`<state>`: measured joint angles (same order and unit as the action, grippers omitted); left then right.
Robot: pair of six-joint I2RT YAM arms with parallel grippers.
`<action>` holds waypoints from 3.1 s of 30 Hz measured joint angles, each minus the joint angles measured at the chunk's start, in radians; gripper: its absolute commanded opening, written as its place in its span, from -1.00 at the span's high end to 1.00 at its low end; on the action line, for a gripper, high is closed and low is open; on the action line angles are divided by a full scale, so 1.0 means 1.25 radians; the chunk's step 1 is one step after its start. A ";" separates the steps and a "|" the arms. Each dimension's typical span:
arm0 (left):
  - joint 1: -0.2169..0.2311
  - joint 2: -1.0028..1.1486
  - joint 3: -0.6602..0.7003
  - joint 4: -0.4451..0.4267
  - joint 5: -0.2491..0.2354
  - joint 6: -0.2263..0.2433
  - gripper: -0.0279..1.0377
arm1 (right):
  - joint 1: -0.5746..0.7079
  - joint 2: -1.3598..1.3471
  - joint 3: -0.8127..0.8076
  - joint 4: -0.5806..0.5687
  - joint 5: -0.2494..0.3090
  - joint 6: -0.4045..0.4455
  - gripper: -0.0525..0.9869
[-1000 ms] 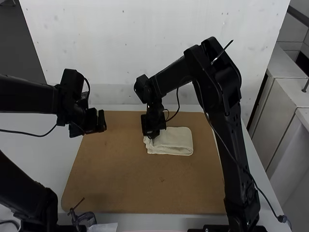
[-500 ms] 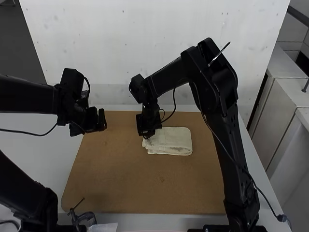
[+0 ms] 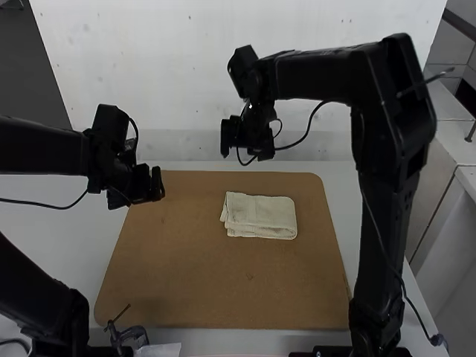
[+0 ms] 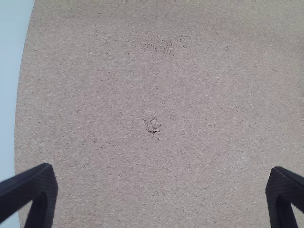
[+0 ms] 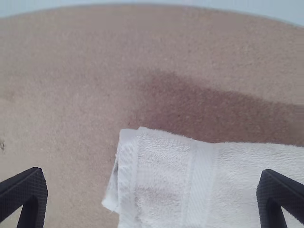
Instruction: Fold the towel.
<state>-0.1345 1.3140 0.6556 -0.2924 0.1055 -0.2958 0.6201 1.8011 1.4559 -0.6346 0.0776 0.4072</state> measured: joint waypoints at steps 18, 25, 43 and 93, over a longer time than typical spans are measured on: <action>0.046 -0.190 -0.034 -0.038 -0.029 0.012 -0.90 | -0.485 -0.627 -0.641 0.301 -0.005 -0.199 -0.94; 0.062 -0.377 -0.077 -0.063 -0.051 0.015 -0.90 | -0.524 -0.992 -0.815 0.291 -0.005 -0.267 -0.94; 0.062 -0.911 -0.137 -0.226 -0.113 0.011 -0.88 | -0.503 -1.353 -0.969 0.270 -0.044 -0.314 -0.94; 0.109 -1.016 -0.198 -0.505 -0.114 0.201 -0.90 | -0.512 -1.436 -0.845 -0.222 -0.101 -0.334 -0.95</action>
<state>0.0017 0.0444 0.4076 -0.9234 -0.0368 -0.0444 -0.0196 0.0059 0.3996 -0.9115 -0.0486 -0.0097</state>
